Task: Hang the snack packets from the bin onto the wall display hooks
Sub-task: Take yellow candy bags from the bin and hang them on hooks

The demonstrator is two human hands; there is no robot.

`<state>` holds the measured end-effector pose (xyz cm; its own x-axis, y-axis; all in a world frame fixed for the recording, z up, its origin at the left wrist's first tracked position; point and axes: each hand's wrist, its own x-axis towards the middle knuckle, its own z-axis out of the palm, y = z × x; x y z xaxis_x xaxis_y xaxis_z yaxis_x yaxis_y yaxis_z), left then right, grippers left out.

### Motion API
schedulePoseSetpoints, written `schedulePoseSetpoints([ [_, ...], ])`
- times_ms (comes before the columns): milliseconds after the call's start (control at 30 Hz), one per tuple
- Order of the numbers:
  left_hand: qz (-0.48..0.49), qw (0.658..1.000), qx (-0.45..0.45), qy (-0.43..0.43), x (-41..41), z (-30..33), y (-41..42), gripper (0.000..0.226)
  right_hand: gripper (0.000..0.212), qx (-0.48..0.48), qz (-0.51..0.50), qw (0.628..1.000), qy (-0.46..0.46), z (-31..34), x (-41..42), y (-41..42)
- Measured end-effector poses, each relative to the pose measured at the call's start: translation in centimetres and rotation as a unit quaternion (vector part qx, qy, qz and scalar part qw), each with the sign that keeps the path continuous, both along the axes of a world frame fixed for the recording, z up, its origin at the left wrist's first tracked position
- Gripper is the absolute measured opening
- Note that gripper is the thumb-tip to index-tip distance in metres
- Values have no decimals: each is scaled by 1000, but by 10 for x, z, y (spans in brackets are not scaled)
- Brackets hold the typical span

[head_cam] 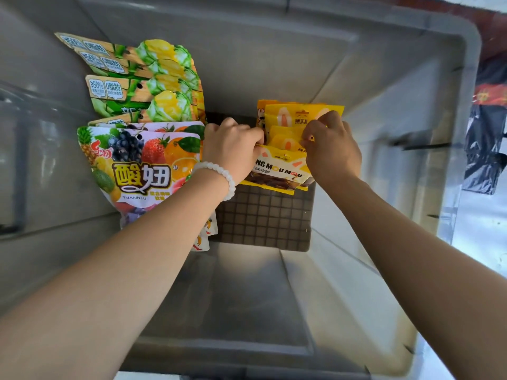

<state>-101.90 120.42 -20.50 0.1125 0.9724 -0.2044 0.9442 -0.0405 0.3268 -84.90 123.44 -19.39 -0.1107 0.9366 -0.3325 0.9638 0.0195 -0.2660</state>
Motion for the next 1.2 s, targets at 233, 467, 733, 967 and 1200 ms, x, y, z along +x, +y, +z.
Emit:
schedulePoseSetpoints([
  [233, -12, 1000, -2, -17, 0, 40, -30, 17, 15, -40, 7, 999, 36, 41, 8, -32],
  [467, -19, 999, 20, -31, -7, 127, -63, 15, 13, -22, 3, 999, 42, 129, 6, -67],
  [733, -49, 998, 33, -18, -18, 275, -106, 18, 14, -4, 14, 999, 30, 282, -4, -109],
  [967, -30, 995, 87, -23, -34, 422, -139, 13, 13, 24, 3, 994, 110, 429, -18, -140],
  [1200, -27, 982, 189, 6, -44, 568, -155, 23, 12, 102, -12, 975, 197, 583, -19, -155],
])
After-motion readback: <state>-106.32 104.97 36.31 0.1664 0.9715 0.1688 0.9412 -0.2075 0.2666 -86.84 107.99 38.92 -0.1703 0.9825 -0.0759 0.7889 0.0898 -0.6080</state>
